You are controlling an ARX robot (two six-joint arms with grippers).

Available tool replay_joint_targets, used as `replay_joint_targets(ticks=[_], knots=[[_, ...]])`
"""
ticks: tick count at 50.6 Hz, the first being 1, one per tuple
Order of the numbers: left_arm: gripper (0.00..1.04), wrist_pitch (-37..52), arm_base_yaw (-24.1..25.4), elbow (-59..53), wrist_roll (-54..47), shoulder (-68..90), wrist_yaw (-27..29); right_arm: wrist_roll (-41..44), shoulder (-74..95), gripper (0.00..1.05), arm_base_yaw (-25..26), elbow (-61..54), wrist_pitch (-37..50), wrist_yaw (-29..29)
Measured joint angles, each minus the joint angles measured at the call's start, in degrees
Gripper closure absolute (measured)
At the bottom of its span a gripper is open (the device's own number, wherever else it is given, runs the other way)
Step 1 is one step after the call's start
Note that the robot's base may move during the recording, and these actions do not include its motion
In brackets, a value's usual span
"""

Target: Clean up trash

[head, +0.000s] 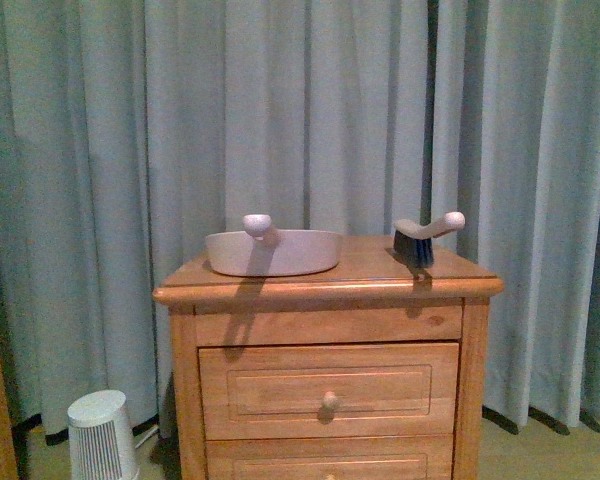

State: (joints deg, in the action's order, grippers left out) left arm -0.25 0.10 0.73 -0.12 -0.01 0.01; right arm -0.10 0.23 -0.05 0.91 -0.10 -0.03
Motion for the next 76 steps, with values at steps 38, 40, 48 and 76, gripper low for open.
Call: replay_joint_targets(ticks=[38, 40, 48, 76], knots=[[0.08, 0.0, 0.0, 0.0, 0.0, 0.0, 0.0, 0.0, 0.0, 0.07, 0.0, 0.0, 0.0, 0.0], [0.08, 0.0, 0.0, 0.0, 0.0, 0.0, 0.0, 0.0, 0.0, 0.07, 0.0, 0.0, 0.0, 0.0], [0.08, 0.0, 0.0, 0.0, 0.0, 0.0, 0.0, 0.0, 0.0, 0.07, 0.0, 0.0, 0.0, 0.0], [0.08, 0.0, 0.0, 0.0, 0.0, 0.0, 0.0, 0.0, 0.0, 0.07, 0.0, 0.0, 0.0, 0.0]])
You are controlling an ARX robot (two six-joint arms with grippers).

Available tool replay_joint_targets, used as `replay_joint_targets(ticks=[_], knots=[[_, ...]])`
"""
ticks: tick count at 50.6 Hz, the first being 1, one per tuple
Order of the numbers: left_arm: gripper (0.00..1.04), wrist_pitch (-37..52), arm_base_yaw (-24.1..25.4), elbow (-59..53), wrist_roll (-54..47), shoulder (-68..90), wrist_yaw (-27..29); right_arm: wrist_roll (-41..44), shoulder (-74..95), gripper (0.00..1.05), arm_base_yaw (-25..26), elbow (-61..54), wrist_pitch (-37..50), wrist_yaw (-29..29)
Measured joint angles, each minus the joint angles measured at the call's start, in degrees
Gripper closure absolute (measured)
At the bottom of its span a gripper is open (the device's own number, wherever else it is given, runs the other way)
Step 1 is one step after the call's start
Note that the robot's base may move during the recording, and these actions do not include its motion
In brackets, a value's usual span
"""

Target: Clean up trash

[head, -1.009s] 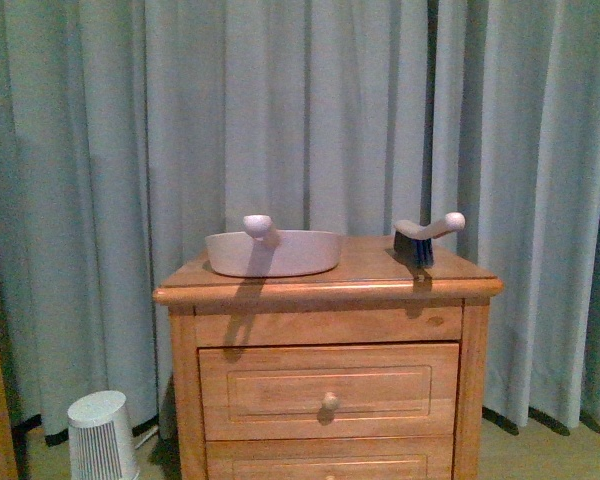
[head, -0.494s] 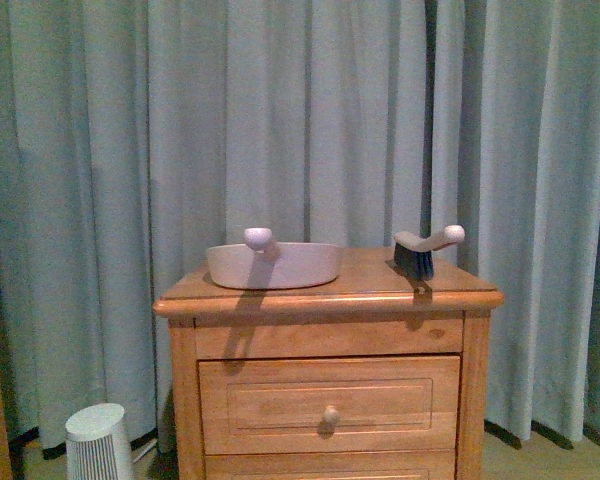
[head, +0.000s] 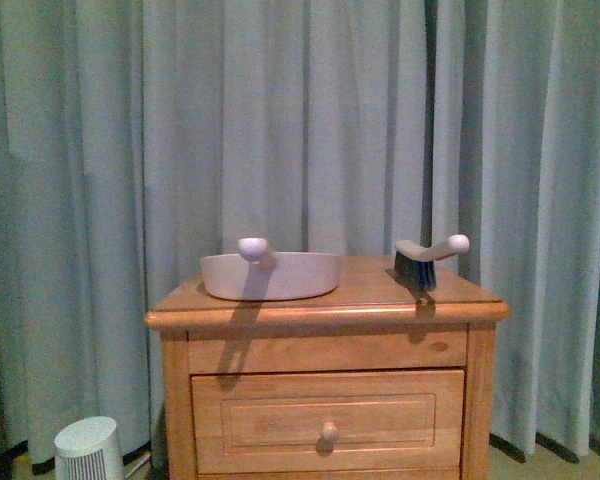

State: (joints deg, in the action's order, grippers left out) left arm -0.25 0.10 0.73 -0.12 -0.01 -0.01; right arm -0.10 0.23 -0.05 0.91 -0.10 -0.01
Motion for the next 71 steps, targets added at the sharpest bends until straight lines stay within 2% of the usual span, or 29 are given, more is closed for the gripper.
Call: replay_joint_targets(ticks=[71], knots=[[0.08, -0.1, 0.0, 0.0, 0.0, 0.1, 0.0, 0.0, -0.1, 0.07, 0.0, 0.0, 0.0, 0.0]])
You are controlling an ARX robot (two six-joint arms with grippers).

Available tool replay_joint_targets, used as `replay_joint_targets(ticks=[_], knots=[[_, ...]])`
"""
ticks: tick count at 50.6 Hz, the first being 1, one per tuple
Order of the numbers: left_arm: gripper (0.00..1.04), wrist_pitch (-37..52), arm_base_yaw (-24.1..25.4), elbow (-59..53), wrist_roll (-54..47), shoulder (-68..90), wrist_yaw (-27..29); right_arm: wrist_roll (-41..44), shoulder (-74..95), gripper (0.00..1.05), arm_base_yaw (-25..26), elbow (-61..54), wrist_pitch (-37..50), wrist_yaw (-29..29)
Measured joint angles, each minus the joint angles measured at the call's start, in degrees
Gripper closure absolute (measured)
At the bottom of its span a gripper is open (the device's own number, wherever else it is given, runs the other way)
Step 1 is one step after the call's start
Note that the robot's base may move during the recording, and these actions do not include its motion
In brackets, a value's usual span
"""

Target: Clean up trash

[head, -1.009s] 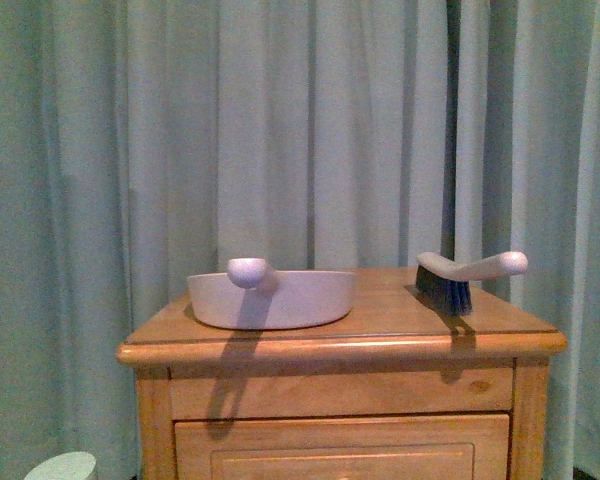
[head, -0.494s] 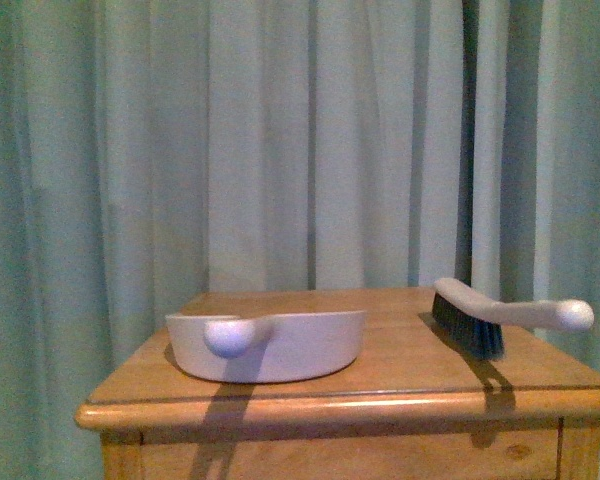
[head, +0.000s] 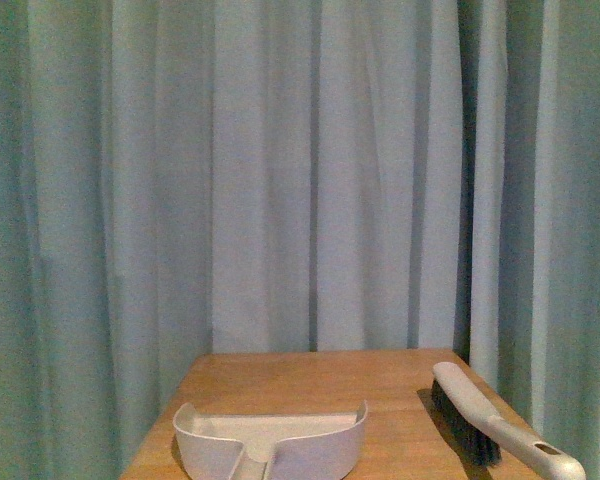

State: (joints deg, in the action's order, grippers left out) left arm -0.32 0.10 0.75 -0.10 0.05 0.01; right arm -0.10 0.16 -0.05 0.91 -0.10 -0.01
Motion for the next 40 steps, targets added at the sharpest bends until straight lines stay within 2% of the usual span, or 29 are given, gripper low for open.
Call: replay_joint_targets(ticks=[3, 6, 12, 18, 22, 30, 40], knots=[[0.08, -4.3, 1.5, 3.0, 1.9, 6.3, -1.0, 0.0, 0.0, 0.07, 0.0, 0.0, 0.0, 0.0], [0.08, 0.1, 3.9, 6.8, 1.2, 16.2, -2.3, 0.0, 0.0, 0.07, 0.0, 0.0, 0.0, 0.0], [0.08, 5.6, 3.4, 15.4, -2.7, 29.4, -0.7, 0.0, 0.0, 0.07, 0.0, 0.0, 0.0, 0.0], [0.08, 6.5, -0.8, 25.0, -7.9, 41.5, 3.2, 0.0, 0.0, 0.07, 0.0, 0.0, 0.0, 0.0], [0.08, 2.2, -5.6, 35.6, -9.6, 52.5, 7.0, 0.0, 0.0, 0.07, 0.0, 0.0, 0.0, 0.0], [0.08, -7.3, -13.3, 54.1, -8.9, 69.1, 12.4, 0.0, 0.0, 0.07, 0.0, 0.0, 0.0, 0.0], [0.08, -14.2, -19.9, 65.5, -5.1, 81.0, 16.3, 0.0, 0.0, 0.07, 0.0, 0.0, 0.0, 0.0]])
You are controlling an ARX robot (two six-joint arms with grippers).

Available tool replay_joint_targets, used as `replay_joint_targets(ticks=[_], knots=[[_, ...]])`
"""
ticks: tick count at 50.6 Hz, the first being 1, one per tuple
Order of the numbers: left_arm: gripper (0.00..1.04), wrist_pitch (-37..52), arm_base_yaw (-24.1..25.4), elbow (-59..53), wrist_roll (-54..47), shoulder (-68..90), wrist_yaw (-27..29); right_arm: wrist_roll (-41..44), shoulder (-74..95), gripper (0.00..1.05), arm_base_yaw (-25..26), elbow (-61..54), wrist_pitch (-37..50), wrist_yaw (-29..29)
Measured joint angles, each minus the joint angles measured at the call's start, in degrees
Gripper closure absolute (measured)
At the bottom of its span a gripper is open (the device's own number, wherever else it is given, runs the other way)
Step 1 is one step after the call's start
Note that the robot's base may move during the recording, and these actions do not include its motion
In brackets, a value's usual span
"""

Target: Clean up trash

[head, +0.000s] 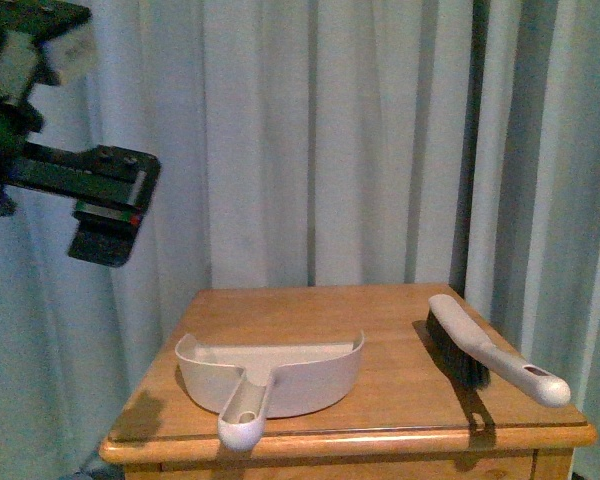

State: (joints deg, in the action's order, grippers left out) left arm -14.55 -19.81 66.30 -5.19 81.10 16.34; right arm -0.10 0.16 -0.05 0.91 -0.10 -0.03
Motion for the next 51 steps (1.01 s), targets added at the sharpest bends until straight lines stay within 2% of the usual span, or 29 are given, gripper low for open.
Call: replay_joint_targets(ticks=[11, 24, 51], knots=[[0.08, -8.2, -6.0, 5.1, 8.4, 7.6, 2.1, 0.0, 0.0, 0.07, 0.0, 0.0, 0.0, 0.0], [0.08, -13.5, -10.0, 7.1, 14.3, 7.8, 3.0, 0.0, 0.0, 0.07, 0.0, 0.0, 0.0, 0.0], [0.08, -11.6, -15.9, 8.3, 24.3, 15.7, 1.5, 0.0, 0.0, 0.07, 0.0, 0.0, 0.0, 0.0]])
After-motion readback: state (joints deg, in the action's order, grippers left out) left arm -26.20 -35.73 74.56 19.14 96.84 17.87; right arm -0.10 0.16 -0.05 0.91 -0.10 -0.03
